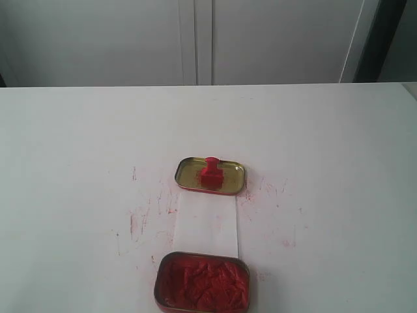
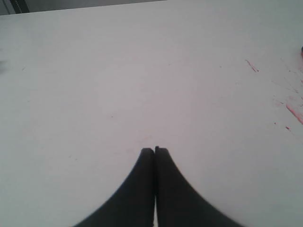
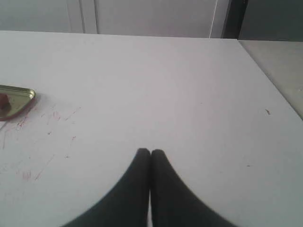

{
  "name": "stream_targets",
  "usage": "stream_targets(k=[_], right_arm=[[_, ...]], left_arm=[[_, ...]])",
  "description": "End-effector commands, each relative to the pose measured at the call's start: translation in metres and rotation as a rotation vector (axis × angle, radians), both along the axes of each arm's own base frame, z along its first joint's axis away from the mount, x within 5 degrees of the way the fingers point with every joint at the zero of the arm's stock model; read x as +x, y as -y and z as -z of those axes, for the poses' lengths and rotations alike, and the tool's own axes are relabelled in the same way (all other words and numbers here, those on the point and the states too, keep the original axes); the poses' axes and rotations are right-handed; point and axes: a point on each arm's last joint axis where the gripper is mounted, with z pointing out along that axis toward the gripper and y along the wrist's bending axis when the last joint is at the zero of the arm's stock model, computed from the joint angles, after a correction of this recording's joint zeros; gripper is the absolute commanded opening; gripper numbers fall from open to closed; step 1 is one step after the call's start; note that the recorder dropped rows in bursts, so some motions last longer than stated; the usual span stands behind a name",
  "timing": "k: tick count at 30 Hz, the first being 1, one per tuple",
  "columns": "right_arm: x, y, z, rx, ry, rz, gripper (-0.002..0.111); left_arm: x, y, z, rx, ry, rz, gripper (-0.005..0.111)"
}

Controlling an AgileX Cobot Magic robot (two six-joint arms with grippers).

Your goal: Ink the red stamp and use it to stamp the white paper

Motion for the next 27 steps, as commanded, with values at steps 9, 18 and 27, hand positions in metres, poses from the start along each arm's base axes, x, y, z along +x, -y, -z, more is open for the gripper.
stream_targets(k=[9,18,27], right_arm=[[0.001,0.0,-0.004,-0.001,0.057,0.004,0.0],[0.002,-0.001,-0.038,0.008,0.434,-0.01,0.0],[-0.001,-0.002,-0.049,0.011,0.563,-0.015,0.0]], left_arm=[[0.0,0.0,0.001,-0.004,0.003,-0.005,0.0],[0.0,0.0,0.001,-0.004,0.003,-0.005,0.0],[0.0,0.0,0.001,-0.004,0.003,-0.005,0.0]])
